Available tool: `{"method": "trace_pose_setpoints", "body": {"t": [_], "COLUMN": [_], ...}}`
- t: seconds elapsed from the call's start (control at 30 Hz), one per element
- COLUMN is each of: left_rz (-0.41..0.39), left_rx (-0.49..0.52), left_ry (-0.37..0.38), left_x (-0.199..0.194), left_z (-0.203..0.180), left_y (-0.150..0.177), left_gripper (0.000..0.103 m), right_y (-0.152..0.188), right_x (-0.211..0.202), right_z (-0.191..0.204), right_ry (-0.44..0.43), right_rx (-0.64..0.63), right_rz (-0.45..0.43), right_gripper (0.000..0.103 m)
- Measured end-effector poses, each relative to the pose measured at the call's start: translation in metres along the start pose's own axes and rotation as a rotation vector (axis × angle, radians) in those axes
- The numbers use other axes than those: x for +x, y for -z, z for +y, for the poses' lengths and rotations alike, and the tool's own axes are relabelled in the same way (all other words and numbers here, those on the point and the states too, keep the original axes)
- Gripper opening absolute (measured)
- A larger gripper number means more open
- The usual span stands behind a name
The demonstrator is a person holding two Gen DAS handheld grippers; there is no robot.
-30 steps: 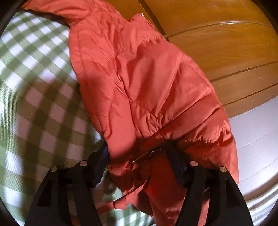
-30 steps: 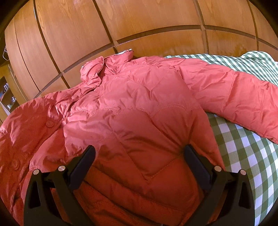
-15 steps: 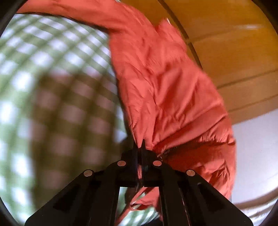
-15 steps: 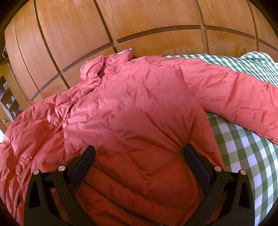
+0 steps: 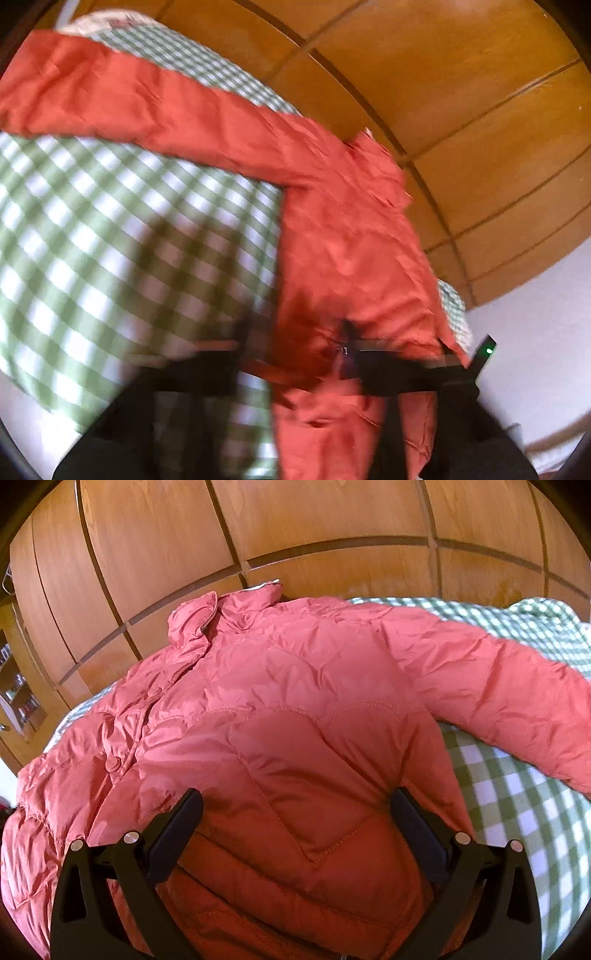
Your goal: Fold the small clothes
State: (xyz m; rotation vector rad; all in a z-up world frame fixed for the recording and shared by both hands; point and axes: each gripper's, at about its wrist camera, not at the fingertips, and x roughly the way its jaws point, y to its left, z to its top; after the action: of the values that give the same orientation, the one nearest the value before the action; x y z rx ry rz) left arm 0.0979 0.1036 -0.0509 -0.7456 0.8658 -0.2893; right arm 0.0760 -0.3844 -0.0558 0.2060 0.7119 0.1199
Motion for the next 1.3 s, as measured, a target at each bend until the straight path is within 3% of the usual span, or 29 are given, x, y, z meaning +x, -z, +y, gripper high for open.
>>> {"method": "trace_pose_setpoints", "body": {"t": [0.07,0.2,0.3,0.4,0.43,0.47,0.5,0.57,0.6,0.67,0.77,0.87,0.93,1.03,1.1,1.17,1.2,1.23,1.27,1.3], "left_rz": [-0.039,0.036,0.046,0.054,0.075,0.099,0.115,0.137,0.128,0.088,0.038,0.053,0.098,0.183,0.161,0.083,0.024,-0.018,-0.061,-0.106], "left_rx": [0.014,-0.002,-0.035,-0.054,-0.073,-0.079,-0.073,-0.036,0.001,0.066,0.124,0.197,0.224,0.232,0.234,0.228,0.224,0.222,0.222,0.231], "left_ry": [0.028,0.009,0.097,0.178,0.226,0.243,0.230,0.176,0.130,0.044,-0.031,-0.124,-0.188,-0.272,-0.267,-0.231,-0.231,-0.238,-0.241,-0.221], "left_x": [0.002,0.022,0.021,0.024,0.028,0.031,0.037,0.039,0.035,0.013,-0.024,-0.051,-0.041,-0.018,-0.018,-0.034,-0.043,-0.049,-0.054,-0.055], "left_z": [-0.002,-0.010,0.000,-0.002,-0.005,-0.008,-0.014,-0.022,-0.028,-0.036,-0.042,-0.041,-0.033,-0.018,-0.020,-0.026,-0.032,-0.037,-0.043,-0.053], "left_y": [0.009,0.038,0.062,0.074,0.078,0.080,0.078,0.074,0.067,0.049,0.032,0.040,0.053,0.070,0.068,0.057,0.047,0.040,0.034,0.027], "left_gripper": [0.097,0.097,0.097,0.096,0.083,0.074,0.049,0.015,0.010,0.006,0.003,0.000,0.000,0.000,0.000,0.003,0.019,0.048,0.062,0.073], "right_y": [0.003,0.014,0.027,0.053,0.058,0.062,0.064,0.061,0.057,0.044,0.033,0.043,0.062,0.078,0.070,0.050,0.035,0.025,0.015,0.004], "right_x": [-0.022,-0.059,-0.070,-0.070,-0.071,-0.074,-0.073,-0.073,-0.076,-0.095,-0.126,-0.127,-0.110,-0.104,-0.109,-0.123,-0.131,-0.134,-0.136,-0.133], "right_z": [-0.004,-0.040,-0.061,-0.070,-0.067,-0.060,-0.051,-0.040,-0.038,-0.042,-0.054,-0.064,-0.068,-0.077,-0.080,-0.075,-0.069,-0.064,-0.059,-0.052], "right_ry": [-0.003,0.014,0.006,-0.098,-0.118,-0.138,-0.143,-0.116,-0.120,-0.130,-0.093,-0.059,0.006,0.015,0.045,0.038,0.052,0.060,0.058,0.041], "right_rx": [0.026,0.165,0.221,0.298,0.302,0.294,0.280,0.254,0.245,0.222,0.188,0.163,0.145,0.182,0.224,0.206,0.178,0.162,0.145,0.128], "right_rz": [-0.040,-0.028,0.036,0.111,0.100,0.076,0.074,0.065,0.053,0.005,-0.050,0.026,0.112,0.097,0.079,-0.012,-0.079,-0.115,-0.147,-0.163], "right_gripper": [0.101,0.101,0.101,0.101,0.101,0.095,0.075,0.051,0.034,0.020,0.011,0.008,0.008,0.011,0.036,0.051,0.062,0.068,0.078,0.081]}}
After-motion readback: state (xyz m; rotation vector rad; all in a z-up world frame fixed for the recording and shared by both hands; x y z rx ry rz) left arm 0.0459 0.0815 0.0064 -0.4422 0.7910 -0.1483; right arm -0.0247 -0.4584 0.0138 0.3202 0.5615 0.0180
